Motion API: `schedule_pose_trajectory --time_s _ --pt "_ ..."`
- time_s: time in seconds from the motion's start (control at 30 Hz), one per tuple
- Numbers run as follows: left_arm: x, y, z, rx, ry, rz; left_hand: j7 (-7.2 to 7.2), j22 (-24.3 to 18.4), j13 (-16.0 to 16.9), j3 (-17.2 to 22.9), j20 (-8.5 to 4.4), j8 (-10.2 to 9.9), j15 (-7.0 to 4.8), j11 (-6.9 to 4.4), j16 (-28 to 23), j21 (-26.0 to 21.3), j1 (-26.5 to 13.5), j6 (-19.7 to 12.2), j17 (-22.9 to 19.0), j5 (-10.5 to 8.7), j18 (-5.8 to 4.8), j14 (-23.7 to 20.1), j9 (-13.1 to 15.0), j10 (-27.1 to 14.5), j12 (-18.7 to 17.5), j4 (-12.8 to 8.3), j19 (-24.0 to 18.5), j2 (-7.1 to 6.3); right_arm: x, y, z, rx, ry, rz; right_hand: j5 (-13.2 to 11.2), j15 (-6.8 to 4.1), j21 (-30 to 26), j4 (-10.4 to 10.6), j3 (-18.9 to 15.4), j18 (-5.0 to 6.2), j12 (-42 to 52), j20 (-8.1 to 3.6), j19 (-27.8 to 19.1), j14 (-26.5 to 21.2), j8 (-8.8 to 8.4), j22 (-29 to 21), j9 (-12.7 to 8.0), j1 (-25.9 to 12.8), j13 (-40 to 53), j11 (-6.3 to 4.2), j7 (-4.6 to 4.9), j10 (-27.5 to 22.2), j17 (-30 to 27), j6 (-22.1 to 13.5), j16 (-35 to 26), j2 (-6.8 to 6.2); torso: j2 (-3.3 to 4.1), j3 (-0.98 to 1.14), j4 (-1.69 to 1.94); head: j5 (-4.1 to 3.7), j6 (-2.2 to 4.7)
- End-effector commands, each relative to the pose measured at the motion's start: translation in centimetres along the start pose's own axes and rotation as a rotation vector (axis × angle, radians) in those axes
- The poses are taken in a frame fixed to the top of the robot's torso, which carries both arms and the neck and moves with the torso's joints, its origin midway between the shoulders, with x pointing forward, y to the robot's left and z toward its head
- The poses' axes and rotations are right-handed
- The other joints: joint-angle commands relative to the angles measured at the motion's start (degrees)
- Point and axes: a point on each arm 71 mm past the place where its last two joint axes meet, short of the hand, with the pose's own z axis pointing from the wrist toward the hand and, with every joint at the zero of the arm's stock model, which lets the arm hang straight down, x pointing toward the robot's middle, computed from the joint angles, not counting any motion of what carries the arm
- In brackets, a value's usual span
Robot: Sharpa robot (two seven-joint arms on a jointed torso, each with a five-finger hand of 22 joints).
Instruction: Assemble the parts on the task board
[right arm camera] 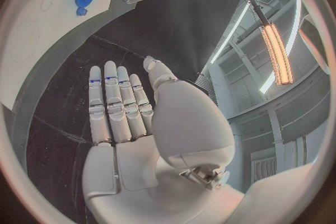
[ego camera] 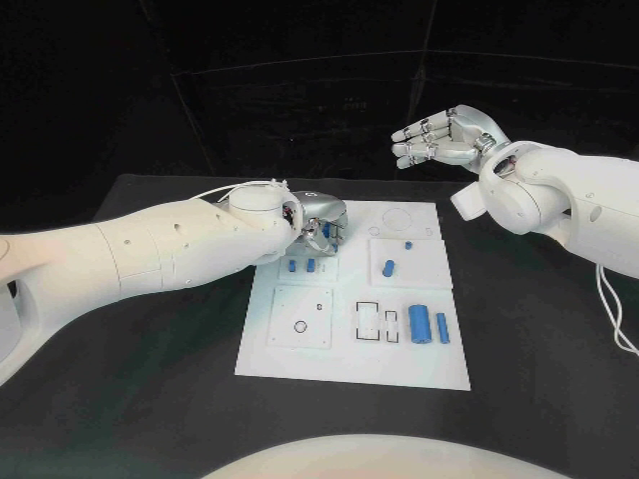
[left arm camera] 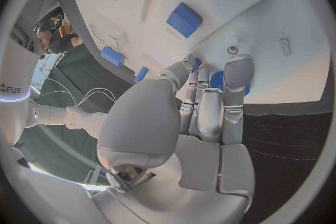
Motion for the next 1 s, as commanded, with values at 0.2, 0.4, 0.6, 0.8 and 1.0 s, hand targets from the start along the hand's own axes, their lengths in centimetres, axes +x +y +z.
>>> schedule_pose_trajectory --time_s 0.2,0.4,0.6,0.8,1.0 --pt "0.36 0.03 0.18 -0.009 0.028 0.011 -0.02 0.4 -0.3 1.0 -0.05 -0.5 0.09 -0.14 0.3 0.6 -0.1 0.8 -0.2 -0.25 -1.16 0.2 -0.1 0.7 -0.7 -0.1 0.1 0.91 0.06 0.24 0.08 -0.013 0.006 0.0 0.3 0.25 -0.4 0.0 0.2 0.79 -0.2 0.09 0.3 0.0 0.07 0.0 0.0 -0.5 0.0 -0.14 0.04 -0.3 -0.1 -0.3 -0.3 0.08 -0.01 0.0 0.04 -0.02 -0.24" --pt "0.5 0.03 0.18 -0.01 0.038 0.009 -0.24 1.3 -0.4 2.1 -0.15 -0.4 -0.11 -0.44 0.6 1.4 -0.2 2.1 -0.4 -0.27 -1.22 0.3 0.0 2.3 -0.8 -0.2 0.1 1.24 0.08 0.24 0.09 -0.012 0.007 0.0 0.3 0.25 -0.4 0.1 0.2 0.79 -0.2 0.09 0.3 0.0 0.08 0.0 0.0 -0.5 0.0 -0.13 0.04 -0.3 -0.1 -0.3 -0.3 0.1 -0.03 0.01 0.04 -0.05 -0.36" --pt "0.44 0.03 0.16 -0.009 0.019 0.017 -0.43 3.1 -0.3 4.9 -0.67 -0.2 -0.73 -1.15 1.1 3.0 2.0 3.6 -0.2 -0.8 -1.41 0.4 0.2 4.8 -0.6 -1.7 0.4 2.87 0.08 0.24 0.1 -0.012 0.007 0.0 0.3 0.25 -0.4 0.1 0.2 0.79 -0.1 0.09 0.4 0.0 0.08 0.0 0.0 -0.5 0.0 -0.13 0.04 -0.3 -0.1 -0.3 -0.3 0.14 -0.05 -0.01 0.04 -0.02 -0.34" --pt "0.12 0.09 -0.08 0.003 -0.041 0.018 -0.28 4.2 -0.3 6.2 -0.86 -0.5 -0.8 -1.16 1.4 4.0 2.5 3.7 0.2 -0.84 -1.64 0.6 0.1 5.6 -0.8 -2.6 0.5 3.03 0.09 0.25 0.11 -0.013 0.008 0.0 0.3 0.25 -0.4 0.1 0.2 0.79 -0.1 0.09 0.4 0.0 0.08 0.0 0.0 -0.5 0.0 -0.13 0.04 -0.3 -0.1 -0.3 -0.3 0.14 -0.02 -0.03 0.03 -0.06 -0.25" --pt "-0.3 0.39 -0.72 0.019 -0.1 0.0 0.0 5.1 -0.4 7.5 -0.87 -1.1 -0.66 -0.92 1.7 4.7 2.1 3.6 0.3 -0.83 -1.82 0.7 0.0 5.7 -1.6 -3.2 0.5 2.64 0.07 0.24 0.11 -0.013 0.007 0.0 0.3 0.25 -0.4 0.1 0.2 0.79 -0.1 0.09 0.4 0.0 0.08 0.0 0.0 -0.5 0.0 -0.13 0.04 -0.3 -0.1 -0.3 -0.3 0.14 -0.06 0.01 0.09 -0.13 -0.19"
